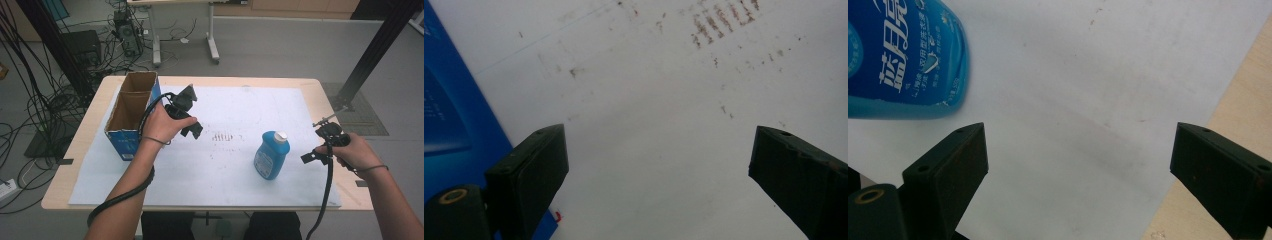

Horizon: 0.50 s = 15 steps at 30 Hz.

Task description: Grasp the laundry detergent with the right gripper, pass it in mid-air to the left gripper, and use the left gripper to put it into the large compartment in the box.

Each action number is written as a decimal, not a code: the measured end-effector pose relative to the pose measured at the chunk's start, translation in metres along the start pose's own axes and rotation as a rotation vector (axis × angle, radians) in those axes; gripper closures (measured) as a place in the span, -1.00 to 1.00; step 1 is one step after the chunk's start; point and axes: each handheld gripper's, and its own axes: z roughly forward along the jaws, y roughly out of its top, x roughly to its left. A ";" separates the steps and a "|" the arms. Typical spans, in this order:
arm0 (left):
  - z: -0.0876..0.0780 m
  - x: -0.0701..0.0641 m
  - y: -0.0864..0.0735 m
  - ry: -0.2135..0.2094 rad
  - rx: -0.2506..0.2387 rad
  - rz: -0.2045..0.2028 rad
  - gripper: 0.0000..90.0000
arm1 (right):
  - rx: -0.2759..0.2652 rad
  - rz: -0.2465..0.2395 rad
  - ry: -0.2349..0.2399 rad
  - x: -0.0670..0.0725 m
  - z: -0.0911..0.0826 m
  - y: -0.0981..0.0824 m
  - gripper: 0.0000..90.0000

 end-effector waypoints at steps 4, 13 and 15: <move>-0.001 -0.004 -0.006 0.017 -0.014 0.007 -0.80 | -0.008 -0.002 -0.018 0.001 0.002 -0.005 -0.82; 0.000 -0.007 -0.016 0.006 -0.038 -0.001 -0.80 | -0.043 -0.016 -0.001 0.008 0.001 -0.016 -0.81; 0.002 -0.008 -0.019 0.009 -0.036 -0.001 -0.80 | -0.052 -0.023 0.004 0.009 0.000 -0.018 -0.81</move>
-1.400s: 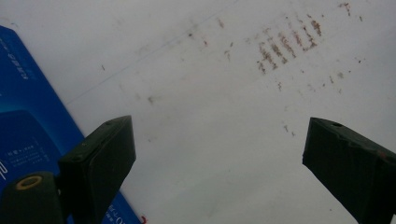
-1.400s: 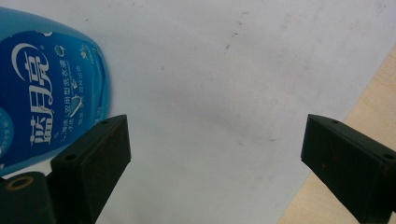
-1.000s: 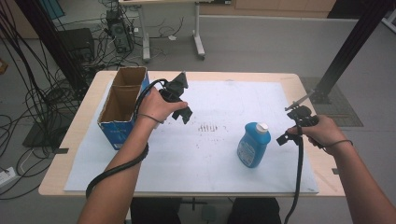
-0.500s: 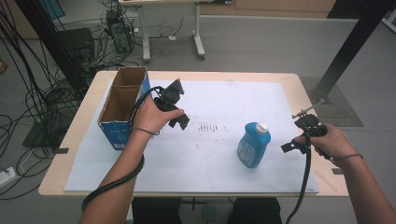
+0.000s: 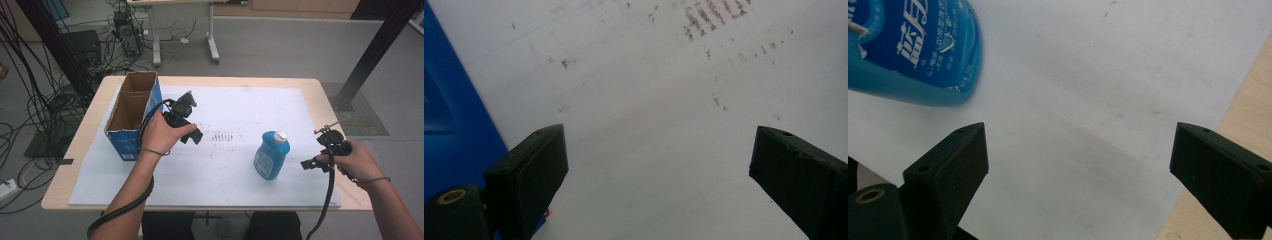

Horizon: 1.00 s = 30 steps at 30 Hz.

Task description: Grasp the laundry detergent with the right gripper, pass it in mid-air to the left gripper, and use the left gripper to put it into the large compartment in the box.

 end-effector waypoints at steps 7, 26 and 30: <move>0.001 -0.003 -0.009 -0.008 -0.004 -0.001 -0.80 | -0.014 -0.021 0.005 0.009 -0.003 -0.008 -0.81; 0.013 -0.008 -0.033 -0.047 0.001 -0.016 -0.80 | -0.047 -0.012 0.034 0.026 0.005 -0.033 -0.81; 0.012 -0.010 -0.036 -0.041 -0.004 -0.017 -0.80 | -0.055 -0.022 0.037 0.032 0.006 -0.036 -0.81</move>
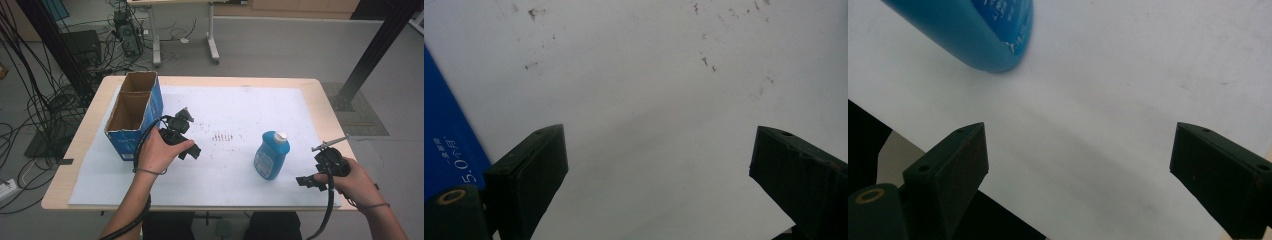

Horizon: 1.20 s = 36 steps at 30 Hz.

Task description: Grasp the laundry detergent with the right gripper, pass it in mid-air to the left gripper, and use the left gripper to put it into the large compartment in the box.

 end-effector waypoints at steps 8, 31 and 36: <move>0.000 -0.002 -0.004 -0.006 -0.002 0.005 -0.80 | -0.015 -0.022 0.007 0.015 0.000 -0.001 -0.81; -0.005 -0.003 -0.011 -0.016 -0.022 0.018 -0.80 | -0.079 -0.035 0.035 0.038 0.015 -0.008 -0.81; -0.003 -0.003 -0.012 -0.017 -0.008 0.020 -0.80 | -0.107 -0.036 0.041 0.042 0.019 -0.009 -0.81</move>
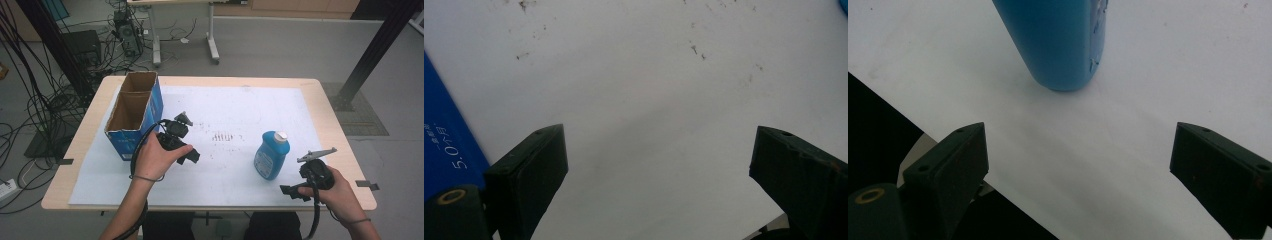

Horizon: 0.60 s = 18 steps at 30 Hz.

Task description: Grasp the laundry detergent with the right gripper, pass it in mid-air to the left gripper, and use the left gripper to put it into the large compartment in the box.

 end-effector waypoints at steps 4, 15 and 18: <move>0.001 -0.001 -0.001 -0.001 0.003 -0.004 -0.80 | -0.019 -0.001 0.005 0.002 0.003 -0.001 -0.83; -0.001 -0.005 -0.002 -0.010 0.003 0.003 -0.84 | -0.099 -0.006 0.020 0.009 0.012 -0.002 -0.88; -0.002 -0.004 -0.002 -0.012 0.004 -0.003 -0.86 | -0.136 -0.012 0.024 0.011 0.013 -0.002 -0.88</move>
